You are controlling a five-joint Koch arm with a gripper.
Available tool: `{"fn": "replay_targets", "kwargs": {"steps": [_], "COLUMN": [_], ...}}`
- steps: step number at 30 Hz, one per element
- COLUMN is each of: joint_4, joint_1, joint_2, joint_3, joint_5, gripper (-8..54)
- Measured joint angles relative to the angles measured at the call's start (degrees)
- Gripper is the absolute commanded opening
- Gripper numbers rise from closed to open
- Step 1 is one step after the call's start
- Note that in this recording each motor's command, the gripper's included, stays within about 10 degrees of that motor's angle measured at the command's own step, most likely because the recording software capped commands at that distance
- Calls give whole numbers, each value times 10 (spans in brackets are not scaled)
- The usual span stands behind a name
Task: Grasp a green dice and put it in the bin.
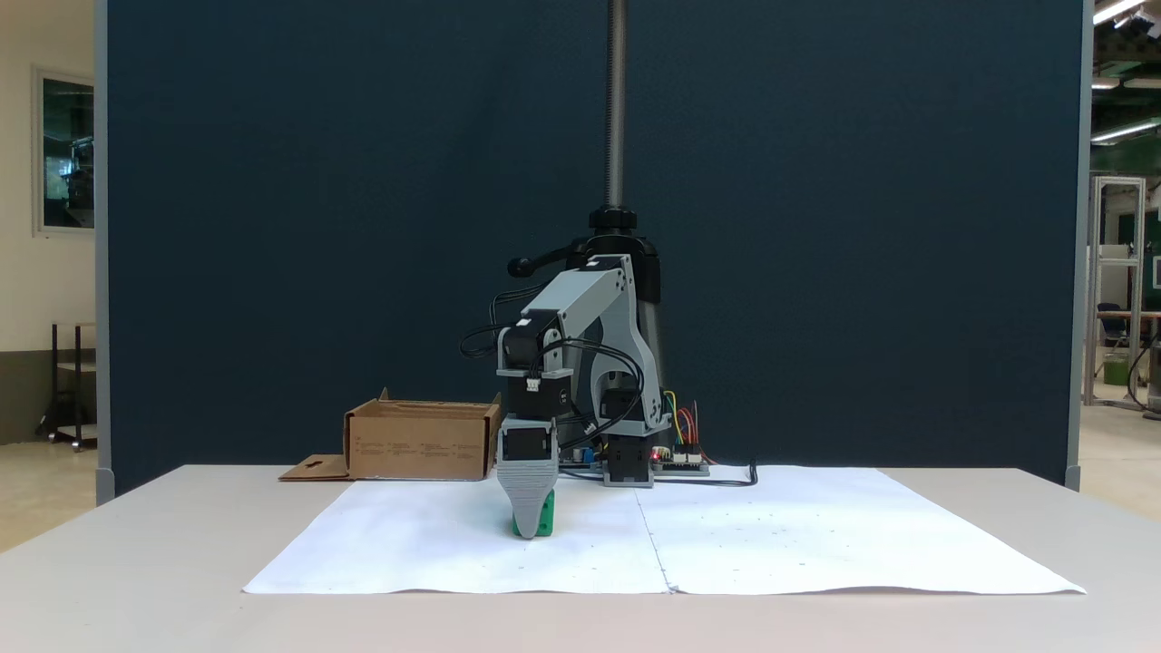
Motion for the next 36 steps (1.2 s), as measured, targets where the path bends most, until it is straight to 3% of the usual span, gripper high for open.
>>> {"fn": "replay_targets", "kwargs": {"steps": [2, 11, 16, 28, 36], "joint_4": [0, 0, -54, -88, -88], "joint_1": [0, 11, 25, 118, 223], "joint_2": [0, 1, 49, 207, 248], "joint_3": [0, 0, 1, 2, 2], "joint_5": [0, 0, 11, 199, 277], "gripper": [122, 119, 119, 119, 119]}}
